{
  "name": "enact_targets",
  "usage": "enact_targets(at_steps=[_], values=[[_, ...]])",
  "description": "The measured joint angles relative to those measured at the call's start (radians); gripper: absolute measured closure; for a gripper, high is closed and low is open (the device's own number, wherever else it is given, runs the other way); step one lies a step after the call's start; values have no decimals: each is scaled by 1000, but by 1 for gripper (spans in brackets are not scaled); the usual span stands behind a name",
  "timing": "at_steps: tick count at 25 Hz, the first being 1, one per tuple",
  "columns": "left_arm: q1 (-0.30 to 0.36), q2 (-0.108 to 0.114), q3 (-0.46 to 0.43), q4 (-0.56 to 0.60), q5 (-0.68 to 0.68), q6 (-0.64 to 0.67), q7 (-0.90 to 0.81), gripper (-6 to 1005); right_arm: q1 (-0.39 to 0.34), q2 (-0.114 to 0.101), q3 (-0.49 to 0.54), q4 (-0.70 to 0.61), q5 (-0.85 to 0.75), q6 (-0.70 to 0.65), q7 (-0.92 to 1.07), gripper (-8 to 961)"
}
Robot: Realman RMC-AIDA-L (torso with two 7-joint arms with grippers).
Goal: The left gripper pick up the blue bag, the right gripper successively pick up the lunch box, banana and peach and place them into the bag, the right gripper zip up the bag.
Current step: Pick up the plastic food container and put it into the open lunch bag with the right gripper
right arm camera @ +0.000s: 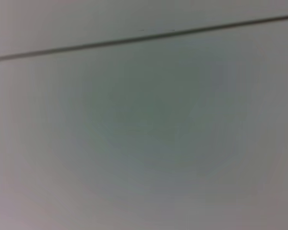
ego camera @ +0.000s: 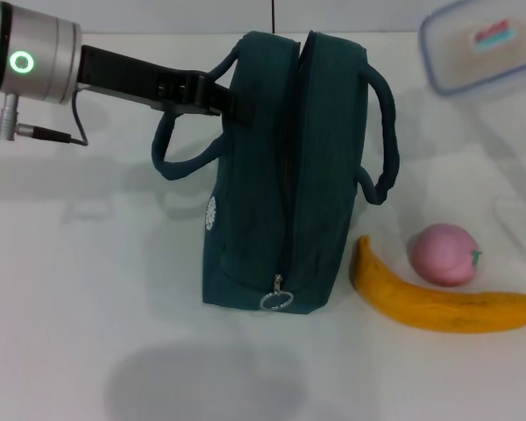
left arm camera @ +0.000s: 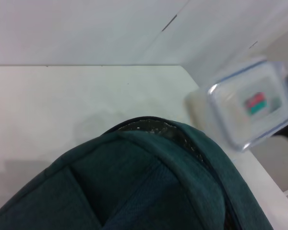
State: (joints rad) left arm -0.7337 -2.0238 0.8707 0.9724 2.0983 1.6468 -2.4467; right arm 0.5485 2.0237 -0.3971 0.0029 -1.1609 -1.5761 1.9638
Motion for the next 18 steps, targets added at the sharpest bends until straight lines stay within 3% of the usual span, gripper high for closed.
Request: enact_targets(at_steps=[7, 13, 18], values=[[-3, -7, 3, 0, 0, -6, 2, 953, 69, -2, -1, -56, 49, -76, 0, 801], [-21, -21, 5, -4, 1, -8, 11, 953, 190, 3, -15, -46, 47, -88, 1, 791], [-30, -31, 6, -4, 7, -26, 17, 953, 251, 5, -84, -6, 41, -88, -6, 782]])
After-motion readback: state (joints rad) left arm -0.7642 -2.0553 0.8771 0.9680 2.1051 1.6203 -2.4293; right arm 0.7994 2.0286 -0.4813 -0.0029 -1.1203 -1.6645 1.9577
